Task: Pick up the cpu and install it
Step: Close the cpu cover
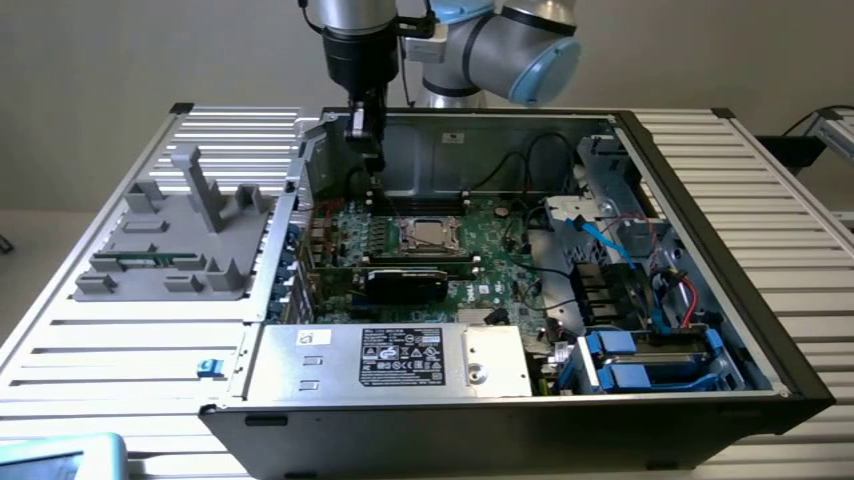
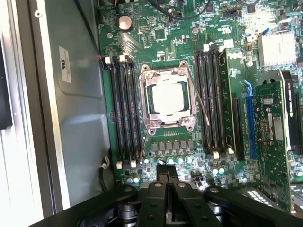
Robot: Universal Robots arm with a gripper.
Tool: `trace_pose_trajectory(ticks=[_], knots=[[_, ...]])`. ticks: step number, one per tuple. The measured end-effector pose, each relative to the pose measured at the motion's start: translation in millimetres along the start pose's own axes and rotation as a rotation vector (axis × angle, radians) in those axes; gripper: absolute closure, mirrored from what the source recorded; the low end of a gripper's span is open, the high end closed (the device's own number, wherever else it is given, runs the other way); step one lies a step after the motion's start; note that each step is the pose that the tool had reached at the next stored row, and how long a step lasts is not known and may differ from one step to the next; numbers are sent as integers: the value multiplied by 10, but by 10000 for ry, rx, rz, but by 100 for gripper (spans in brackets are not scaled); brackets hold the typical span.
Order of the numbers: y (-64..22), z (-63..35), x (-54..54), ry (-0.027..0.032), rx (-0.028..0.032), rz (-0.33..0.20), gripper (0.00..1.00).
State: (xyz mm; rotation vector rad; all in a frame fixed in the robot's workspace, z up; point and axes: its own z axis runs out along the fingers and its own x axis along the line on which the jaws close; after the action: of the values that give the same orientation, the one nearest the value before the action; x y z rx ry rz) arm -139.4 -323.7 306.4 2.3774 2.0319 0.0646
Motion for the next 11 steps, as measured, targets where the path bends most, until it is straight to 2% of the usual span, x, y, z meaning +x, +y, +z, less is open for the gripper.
trace_pose_trajectory(ticks=[11], knots=[[0,1,0,-63,-38,1687,89]])
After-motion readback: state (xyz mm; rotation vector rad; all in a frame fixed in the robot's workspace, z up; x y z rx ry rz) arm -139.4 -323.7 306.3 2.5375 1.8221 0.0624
